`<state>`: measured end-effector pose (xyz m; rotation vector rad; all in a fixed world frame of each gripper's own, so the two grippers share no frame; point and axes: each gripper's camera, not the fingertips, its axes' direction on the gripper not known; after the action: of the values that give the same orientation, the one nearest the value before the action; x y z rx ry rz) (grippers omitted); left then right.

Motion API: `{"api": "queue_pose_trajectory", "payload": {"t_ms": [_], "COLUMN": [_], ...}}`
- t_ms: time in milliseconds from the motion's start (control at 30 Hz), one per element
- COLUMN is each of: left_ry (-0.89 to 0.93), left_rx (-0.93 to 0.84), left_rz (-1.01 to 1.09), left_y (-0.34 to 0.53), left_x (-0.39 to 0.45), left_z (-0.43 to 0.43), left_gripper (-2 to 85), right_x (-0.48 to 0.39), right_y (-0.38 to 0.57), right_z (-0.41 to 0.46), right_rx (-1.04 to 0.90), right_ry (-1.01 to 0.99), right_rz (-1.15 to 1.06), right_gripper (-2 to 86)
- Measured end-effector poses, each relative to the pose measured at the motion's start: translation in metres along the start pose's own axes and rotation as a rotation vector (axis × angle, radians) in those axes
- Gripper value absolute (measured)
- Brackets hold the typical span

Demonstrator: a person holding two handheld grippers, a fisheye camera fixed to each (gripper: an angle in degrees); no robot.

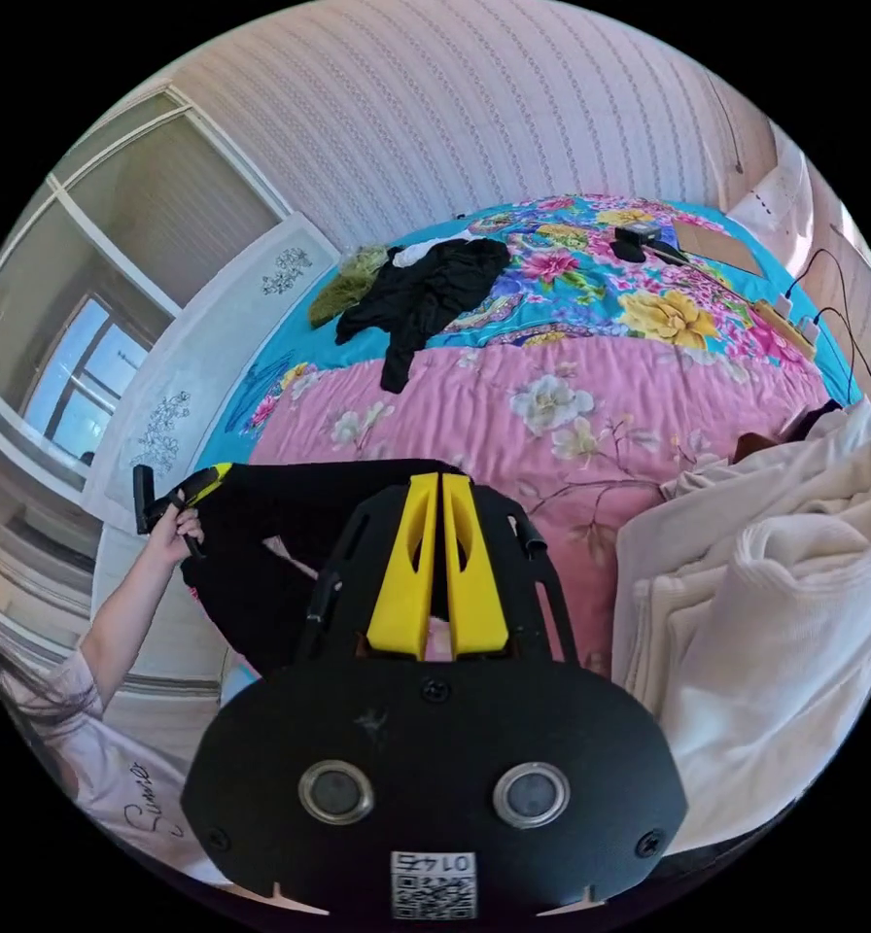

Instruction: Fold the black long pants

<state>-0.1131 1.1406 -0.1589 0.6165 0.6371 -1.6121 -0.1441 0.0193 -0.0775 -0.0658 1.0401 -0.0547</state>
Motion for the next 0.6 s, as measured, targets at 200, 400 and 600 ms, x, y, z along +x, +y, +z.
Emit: {"api": "queue_pose_trajectory", "payload": {"t_ms": [200,400,600], "left_ry": [-0.106,-0.16,-0.335], "left_rx": [-0.163,-0.383,-0.464], "left_rz": [0.327,0.411,0.442], "left_y": [0.12,0.272,0.314], "left_x": [0.035,0.068,0.087], "left_z": [0.004,0.028,0.093], "left_gripper": [6.9,7.6,7.1], "right_x": [-0.002,-0.021,-0.03], "right_y": [0.046,0.213,0.278], "right_z": [0.05,0.062,0.074], "right_rx": [-0.159,-0.254,-0.217], "right_ry": [0.098,-0.048,0.07], "right_rz": [-0.005,-0.06,-0.005], "right_gripper": [4.7,9.3,3.6]}}
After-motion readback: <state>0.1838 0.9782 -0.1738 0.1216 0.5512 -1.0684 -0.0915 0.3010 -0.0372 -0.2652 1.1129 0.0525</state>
